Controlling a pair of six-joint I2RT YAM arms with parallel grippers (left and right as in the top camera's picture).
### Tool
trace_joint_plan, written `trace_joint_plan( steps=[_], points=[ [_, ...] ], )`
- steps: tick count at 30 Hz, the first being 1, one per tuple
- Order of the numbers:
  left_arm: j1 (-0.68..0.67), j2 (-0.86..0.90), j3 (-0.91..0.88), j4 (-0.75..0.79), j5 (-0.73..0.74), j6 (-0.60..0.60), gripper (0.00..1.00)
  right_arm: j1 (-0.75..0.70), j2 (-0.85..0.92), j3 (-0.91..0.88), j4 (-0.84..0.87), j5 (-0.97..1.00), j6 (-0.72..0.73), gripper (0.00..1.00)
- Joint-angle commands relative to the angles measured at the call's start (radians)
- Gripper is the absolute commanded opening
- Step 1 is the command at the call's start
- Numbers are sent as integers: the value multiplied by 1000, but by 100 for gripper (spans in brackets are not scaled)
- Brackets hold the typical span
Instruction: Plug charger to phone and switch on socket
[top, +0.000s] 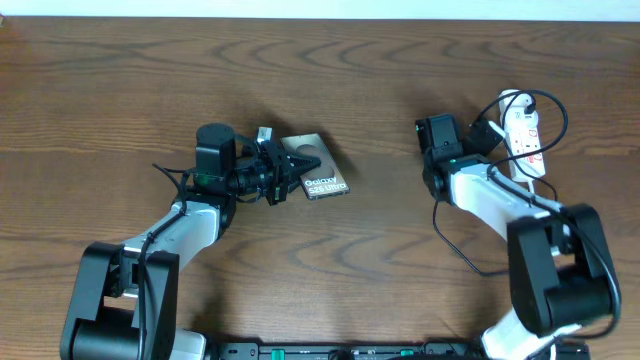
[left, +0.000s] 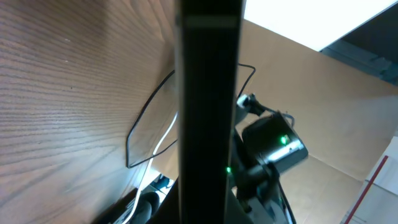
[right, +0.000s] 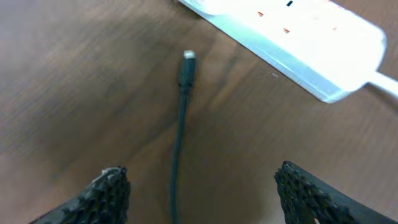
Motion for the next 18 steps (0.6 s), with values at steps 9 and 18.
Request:
trace_joint_plan(
  steps=[9, 18],
  points=[
    [0, -14, 11, 12, -39, 21, 8, -29, 140, 16, 178, -16, 28, 68],
    [0, -14, 11, 12, -38, 32, 7, -23, 195, 16, 192, -35, -33, 34]
  ],
)
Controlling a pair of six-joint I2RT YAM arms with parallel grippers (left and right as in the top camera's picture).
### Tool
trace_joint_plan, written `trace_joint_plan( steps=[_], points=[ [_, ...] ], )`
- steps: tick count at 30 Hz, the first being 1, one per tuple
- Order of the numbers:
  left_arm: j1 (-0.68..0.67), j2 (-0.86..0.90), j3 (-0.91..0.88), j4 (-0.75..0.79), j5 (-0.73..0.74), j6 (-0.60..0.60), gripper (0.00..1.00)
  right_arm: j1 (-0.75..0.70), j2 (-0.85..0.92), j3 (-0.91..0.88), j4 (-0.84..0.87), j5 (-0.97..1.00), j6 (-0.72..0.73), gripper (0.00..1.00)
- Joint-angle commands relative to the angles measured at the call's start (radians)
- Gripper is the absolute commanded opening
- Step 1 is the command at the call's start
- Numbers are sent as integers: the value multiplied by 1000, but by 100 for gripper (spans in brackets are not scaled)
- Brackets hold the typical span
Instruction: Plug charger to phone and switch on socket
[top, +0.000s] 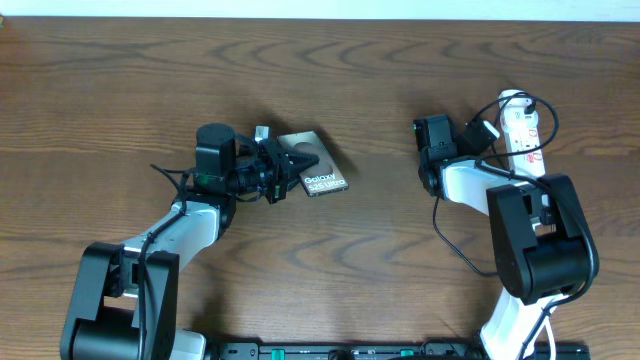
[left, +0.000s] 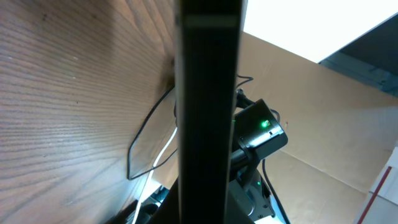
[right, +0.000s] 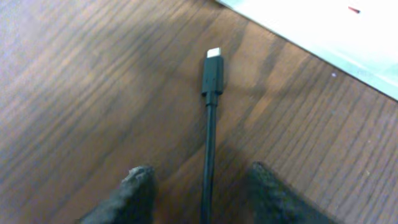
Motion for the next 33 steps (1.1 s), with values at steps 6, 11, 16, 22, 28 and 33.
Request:
trace_joint_plan(
  steps=[6, 11, 16, 22, 28, 33],
  points=[
    [0, -14, 11, 12, 13, 29, 7, 31, 29, 4, 21, -96, -187, 4],
    [0, -14, 11, 12, 13, 29, 8, 71, 27, 4, 21, -186, -311, 1],
    [0, -14, 11, 12, 14, 55, 8, 133, 6, 4, -22, -325, -498, 1],
    [0, -14, 11, 12, 18, 64, 7, 206, -45, 4, -264, -444, -501, 1],
    [0, -14, 11, 12, 18, 101, 7, 267, -58, 4, -451, -494, -490, 17],
    [0, -14, 11, 12, 19, 115, 7, 267, -61, 13, -418, -454, -490, 69]
  ],
)
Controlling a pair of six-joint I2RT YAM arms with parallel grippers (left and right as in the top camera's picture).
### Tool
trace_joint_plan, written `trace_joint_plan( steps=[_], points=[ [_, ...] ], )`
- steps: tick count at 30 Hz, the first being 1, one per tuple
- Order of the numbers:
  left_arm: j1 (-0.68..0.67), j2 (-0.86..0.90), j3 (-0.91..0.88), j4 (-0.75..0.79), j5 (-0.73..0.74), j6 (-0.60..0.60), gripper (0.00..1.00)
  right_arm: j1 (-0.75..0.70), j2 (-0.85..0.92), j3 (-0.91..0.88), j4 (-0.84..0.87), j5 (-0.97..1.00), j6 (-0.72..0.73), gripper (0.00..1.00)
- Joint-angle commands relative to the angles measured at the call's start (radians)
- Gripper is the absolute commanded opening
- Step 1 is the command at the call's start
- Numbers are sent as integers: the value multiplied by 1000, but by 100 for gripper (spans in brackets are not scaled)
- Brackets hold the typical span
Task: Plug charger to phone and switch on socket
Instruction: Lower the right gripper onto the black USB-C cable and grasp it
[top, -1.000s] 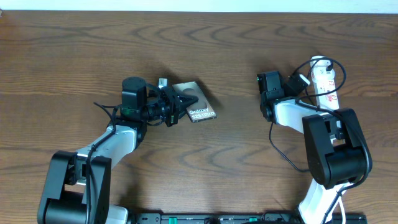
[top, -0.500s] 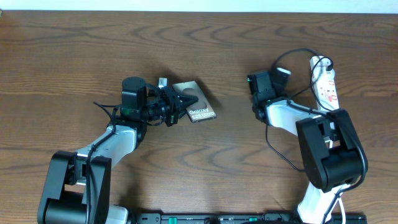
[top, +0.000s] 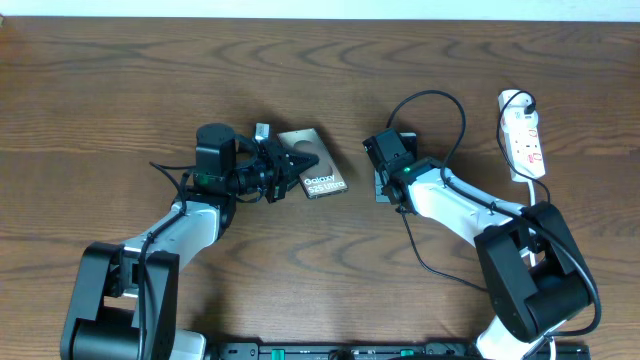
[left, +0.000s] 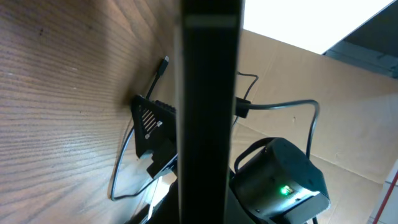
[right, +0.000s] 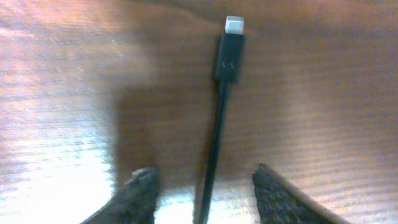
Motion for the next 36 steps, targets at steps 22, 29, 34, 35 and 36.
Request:
trace_joint_plan(
  steps=[22, 29, 34, 35, 36],
  points=[
    [0, -14, 11, 12, 48, 47, 7, -45, 66, -31, 61, -4, 33, 67],
    [0, -14, 11, 12, 48, 47, 7, -61, 66, -36, 67, 68, 68, 62],
    [0, -14, 11, 12, 48, 47, 8, -68, 66, -36, 67, 28, 68, 50],
    [0, -14, 11, 12, 48, 47, 8, -68, 66, -36, 66, 10, 68, 49],
    [0, -14, 11, 12, 48, 47, 7, -68, 66, -36, 66, -6, 68, 48]
  ],
)
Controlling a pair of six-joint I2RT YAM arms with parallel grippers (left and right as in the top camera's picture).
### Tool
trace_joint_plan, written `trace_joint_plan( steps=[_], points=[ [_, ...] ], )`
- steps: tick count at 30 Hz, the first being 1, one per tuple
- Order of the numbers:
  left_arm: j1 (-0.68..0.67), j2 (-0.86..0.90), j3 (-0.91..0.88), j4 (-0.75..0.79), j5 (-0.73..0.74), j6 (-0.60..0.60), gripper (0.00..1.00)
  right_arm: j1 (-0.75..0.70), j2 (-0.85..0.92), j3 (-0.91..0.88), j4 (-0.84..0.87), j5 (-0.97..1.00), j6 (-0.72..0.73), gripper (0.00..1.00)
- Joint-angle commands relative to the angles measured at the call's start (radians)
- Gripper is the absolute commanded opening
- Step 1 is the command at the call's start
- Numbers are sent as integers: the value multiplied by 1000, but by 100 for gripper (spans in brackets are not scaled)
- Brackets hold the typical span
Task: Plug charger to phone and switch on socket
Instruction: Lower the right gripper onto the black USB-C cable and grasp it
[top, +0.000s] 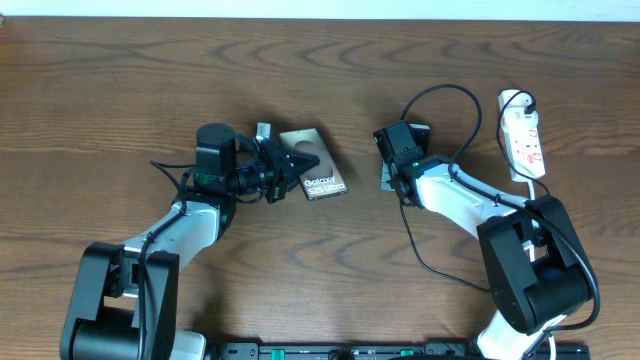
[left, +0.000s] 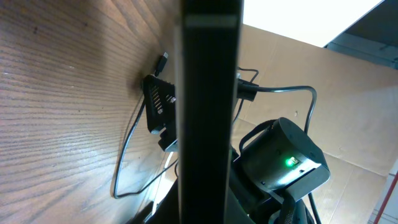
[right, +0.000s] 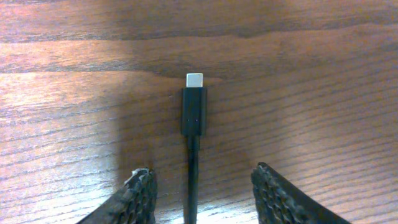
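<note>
The phone (top: 318, 168), its back printed "Galaxy S25 Ultra", is held on edge by my left gripper (top: 285, 170), which is shut on it. In the left wrist view its edge is a dark upright band (left: 210, 93). My right gripper (right: 200, 179) holds the black charger cable (right: 193, 180) between its fingers. The USB-C plug (right: 194, 112) sticks out ahead, just over the wood. From overhead, the right gripper (top: 388, 178) sits a little right of the phone. The white socket strip (top: 522, 125) lies far right.
The black cable (top: 440, 92) arcs up behind my right arm and runs on to the strip. More of it loops over the table near the front (top: 440, 270). Bare brown wood separates the plug from the phone.
My right gripper, with the cable, has shifted a little to the right and back. The plug now points straight ahead in its view. The left gripper and phone have not moved.
My right gripper was wide open over the plug beside the socket strip. Then its fingers stood closer around the cable. By 1.2 s ago gripper and cable were at mid-table near the phone, where they stay. All along, the left gripper held the phone.
</note>
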Motion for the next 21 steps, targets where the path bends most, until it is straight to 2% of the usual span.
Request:
trace_joint_plan(
  steps=[1, 4, 11, 18, 21],
  points=[
    [0, -14, 11, 12, 31, 21, 7, -7, 46, -38, -24, -48, 2, 47],
    [0, -14, 11, 12, 31, 21, 7, -7, 47, -40, -34, -83, 2, 38],
    [0, -14, 11, 12, 31, 21, 7, -8, 47, -77, -32, -80, 2, 26],
    [0, -14, 11, 12, 35, 21, 7, -18, 47, -118, 45, -78, 2, 26],
    [0, -14, 11, 12, 39, 21, 7, -18, 47, -118, 57, -78, 2, 22]
  ],
)
